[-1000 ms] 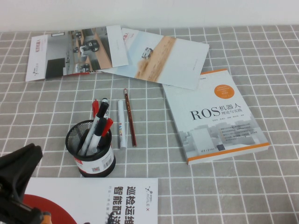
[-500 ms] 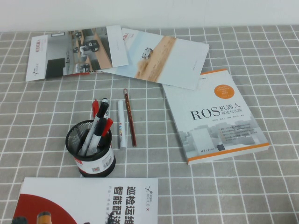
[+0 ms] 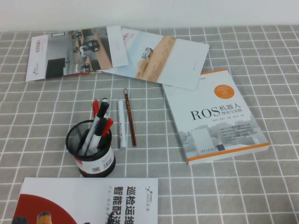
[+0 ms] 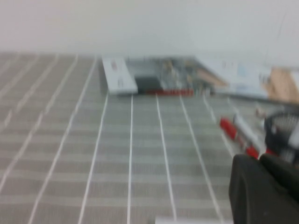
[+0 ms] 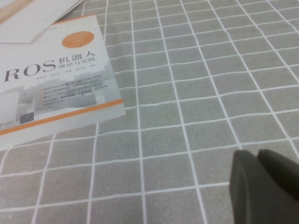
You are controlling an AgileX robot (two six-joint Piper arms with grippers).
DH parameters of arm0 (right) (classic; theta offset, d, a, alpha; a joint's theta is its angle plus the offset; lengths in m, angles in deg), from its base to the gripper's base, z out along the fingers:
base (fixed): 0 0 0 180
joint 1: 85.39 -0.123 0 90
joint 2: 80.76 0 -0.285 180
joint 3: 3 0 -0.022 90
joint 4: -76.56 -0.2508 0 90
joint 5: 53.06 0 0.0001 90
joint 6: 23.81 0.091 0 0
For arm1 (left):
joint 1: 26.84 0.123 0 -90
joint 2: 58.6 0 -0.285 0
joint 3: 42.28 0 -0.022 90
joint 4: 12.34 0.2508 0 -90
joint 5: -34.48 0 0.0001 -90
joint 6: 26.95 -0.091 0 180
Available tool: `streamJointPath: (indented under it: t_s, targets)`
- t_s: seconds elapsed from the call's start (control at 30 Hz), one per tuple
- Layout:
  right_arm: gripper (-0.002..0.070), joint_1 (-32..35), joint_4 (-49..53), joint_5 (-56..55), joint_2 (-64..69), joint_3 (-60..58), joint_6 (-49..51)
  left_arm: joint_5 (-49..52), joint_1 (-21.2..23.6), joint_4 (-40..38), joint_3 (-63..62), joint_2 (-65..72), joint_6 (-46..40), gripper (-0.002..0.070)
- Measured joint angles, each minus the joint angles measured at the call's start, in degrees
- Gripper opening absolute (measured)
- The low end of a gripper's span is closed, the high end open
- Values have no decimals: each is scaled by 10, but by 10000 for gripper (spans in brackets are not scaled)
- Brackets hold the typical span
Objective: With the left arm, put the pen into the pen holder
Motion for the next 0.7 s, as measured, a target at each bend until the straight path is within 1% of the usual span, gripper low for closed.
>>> streamJointPath:
  t_s: [0.17,0.27,0.7]
  targets:
    - [-15,0,0,0,0,0,0,76,0,8,0,0,2,0]
    - [-15,0,0,0,0,0,0,100,0,10,0,0,2,0]
    - [-15,0,-3,0,0,0,0,106,0,11,0,-1,3,0]
